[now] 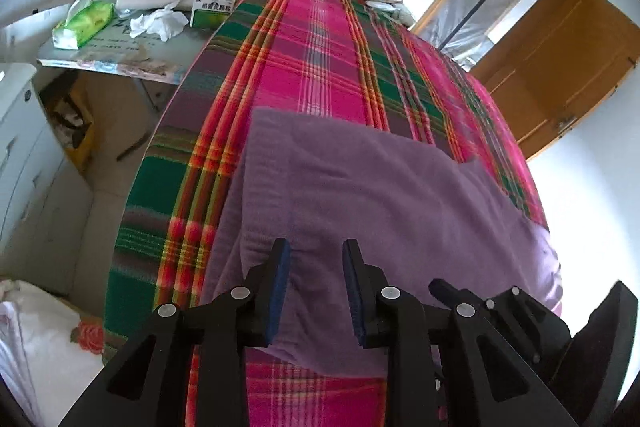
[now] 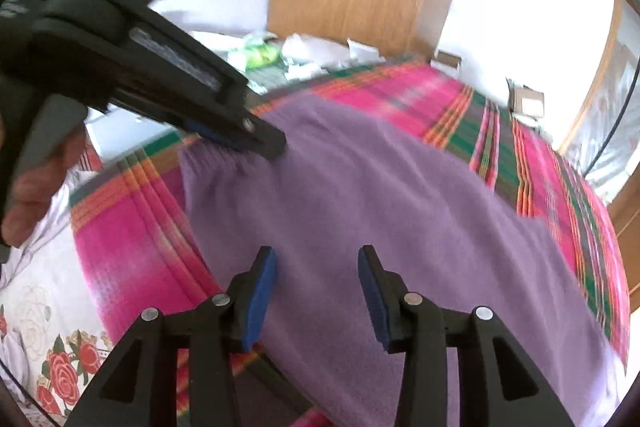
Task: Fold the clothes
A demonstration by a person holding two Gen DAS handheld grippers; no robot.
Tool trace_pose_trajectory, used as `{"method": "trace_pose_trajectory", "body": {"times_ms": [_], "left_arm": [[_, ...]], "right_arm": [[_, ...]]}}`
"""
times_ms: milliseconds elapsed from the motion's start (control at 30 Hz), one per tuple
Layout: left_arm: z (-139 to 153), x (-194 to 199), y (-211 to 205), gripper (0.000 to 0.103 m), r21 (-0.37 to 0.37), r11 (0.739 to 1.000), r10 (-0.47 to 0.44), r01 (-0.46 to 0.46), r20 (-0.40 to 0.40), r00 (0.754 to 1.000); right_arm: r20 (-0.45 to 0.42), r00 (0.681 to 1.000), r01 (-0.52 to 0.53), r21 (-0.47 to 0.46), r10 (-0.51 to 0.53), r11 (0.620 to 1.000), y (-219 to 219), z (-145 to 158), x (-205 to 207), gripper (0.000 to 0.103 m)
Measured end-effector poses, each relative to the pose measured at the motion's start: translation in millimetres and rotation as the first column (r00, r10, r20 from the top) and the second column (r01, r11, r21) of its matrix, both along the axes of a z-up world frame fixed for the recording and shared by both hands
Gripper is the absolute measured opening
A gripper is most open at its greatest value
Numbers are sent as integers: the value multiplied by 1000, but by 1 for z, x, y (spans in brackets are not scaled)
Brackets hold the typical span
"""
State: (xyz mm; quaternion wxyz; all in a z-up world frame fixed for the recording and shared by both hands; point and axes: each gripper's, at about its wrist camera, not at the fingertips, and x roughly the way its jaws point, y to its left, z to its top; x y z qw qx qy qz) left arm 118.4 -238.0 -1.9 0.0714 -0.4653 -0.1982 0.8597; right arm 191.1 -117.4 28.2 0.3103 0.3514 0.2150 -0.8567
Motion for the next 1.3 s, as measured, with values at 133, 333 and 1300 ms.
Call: {"method": "trace_pose_trajectory", "body": {"times_ms": [133, 333, 1300], "left_arm": [[-1, 5, -4, 28, 3, 1000, -3, 3, -7, 1000], [-5, 10, -12, 28, 65, 998, 9, -7, -32, 999], [-20, 17, -65, 35, 226, 958, 164, -175, 66, 984]], "right_arm": [[41, 998, -44, -60, 47, 997, -3, -2, 8, 43], [51, 996, -68, -97, 73, 993, -8, -5, 9, 45], [39, 979, -190, -165, 199, 968, -42, 4, 16, 49]]}}
